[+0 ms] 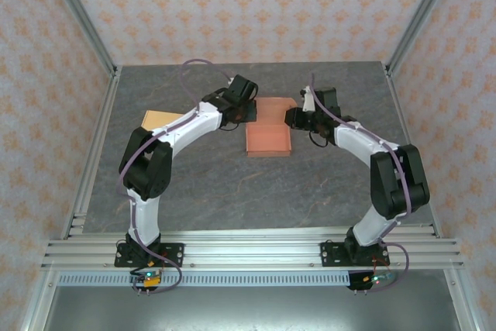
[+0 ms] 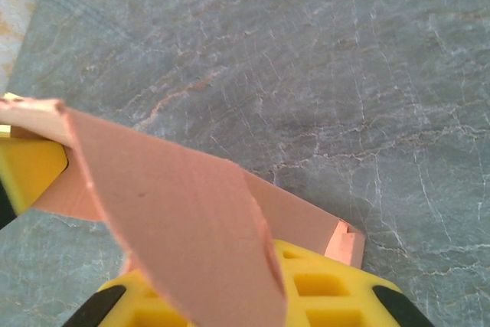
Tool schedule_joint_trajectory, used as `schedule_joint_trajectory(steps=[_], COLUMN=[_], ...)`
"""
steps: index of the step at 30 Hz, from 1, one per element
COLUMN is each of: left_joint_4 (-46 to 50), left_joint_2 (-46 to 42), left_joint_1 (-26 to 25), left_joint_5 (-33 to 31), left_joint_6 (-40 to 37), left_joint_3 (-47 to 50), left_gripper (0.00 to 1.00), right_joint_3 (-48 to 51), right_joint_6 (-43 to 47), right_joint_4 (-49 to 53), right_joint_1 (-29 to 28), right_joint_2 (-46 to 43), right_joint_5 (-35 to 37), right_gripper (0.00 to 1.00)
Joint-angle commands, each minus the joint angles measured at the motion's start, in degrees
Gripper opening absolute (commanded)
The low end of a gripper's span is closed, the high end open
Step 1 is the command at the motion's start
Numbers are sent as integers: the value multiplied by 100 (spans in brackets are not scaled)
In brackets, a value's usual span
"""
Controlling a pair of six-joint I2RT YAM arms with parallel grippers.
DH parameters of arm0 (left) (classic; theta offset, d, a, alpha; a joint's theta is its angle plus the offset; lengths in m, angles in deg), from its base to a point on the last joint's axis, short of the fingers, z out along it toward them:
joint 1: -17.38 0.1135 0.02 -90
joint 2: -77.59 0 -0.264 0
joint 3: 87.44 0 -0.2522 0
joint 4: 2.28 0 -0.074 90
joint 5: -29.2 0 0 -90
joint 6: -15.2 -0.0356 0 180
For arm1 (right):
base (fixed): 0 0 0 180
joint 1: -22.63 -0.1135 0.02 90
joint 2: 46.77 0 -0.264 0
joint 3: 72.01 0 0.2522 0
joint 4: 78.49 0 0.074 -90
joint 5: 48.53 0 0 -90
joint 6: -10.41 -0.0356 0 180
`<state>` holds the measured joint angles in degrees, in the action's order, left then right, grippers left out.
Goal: Fold the paper box
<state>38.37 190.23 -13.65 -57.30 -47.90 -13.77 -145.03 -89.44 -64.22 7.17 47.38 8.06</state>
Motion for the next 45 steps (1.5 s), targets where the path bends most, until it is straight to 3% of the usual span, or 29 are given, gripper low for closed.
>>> schedule_joint_trajectory(steps=[1,10,22,26,30,35,42,45], left_joint_4=[-56,-812,-2190,-2407,-2376,-2273,-2450,-2482], left_joint_2=[-20,-153,-1050,-1200,-1142,-1258,-1480,-1493], left_joint_1=[-18,-288,-977,-1166,-1259,-1317,-1317,-1315], left_joint_5=[56,-57,-1665,-1787,-1622,-2099,-2879,-3154], left_joint_6=[41,756,980,1267,1652,1487,563,5], left_joint_3=[-411,469,2364,2643,2671,2694,2773,2639], left_gripper=[6,3,4,4,4,3,2,1], right_joint_3=[203,656,1334,1494,1760,2007,2182,2066], right_joint_6=[-104,-368,-669,-848,-1140,-1435,-1778,-2118], right_joint_4=[-340,-816,-1288,-1423,-1646,-1754,-1492,-929], right_joint_1=[-88,-88,-88,-84,-88,-81,-88,-38], right_joint_2=[-201,-269,-792,-865,-905,-1246,-2317,-2603], right_joint_5=[-175,-60,175,124,183,311,490,931], right_gripper=[19,17,19,21,30,40,57,73])
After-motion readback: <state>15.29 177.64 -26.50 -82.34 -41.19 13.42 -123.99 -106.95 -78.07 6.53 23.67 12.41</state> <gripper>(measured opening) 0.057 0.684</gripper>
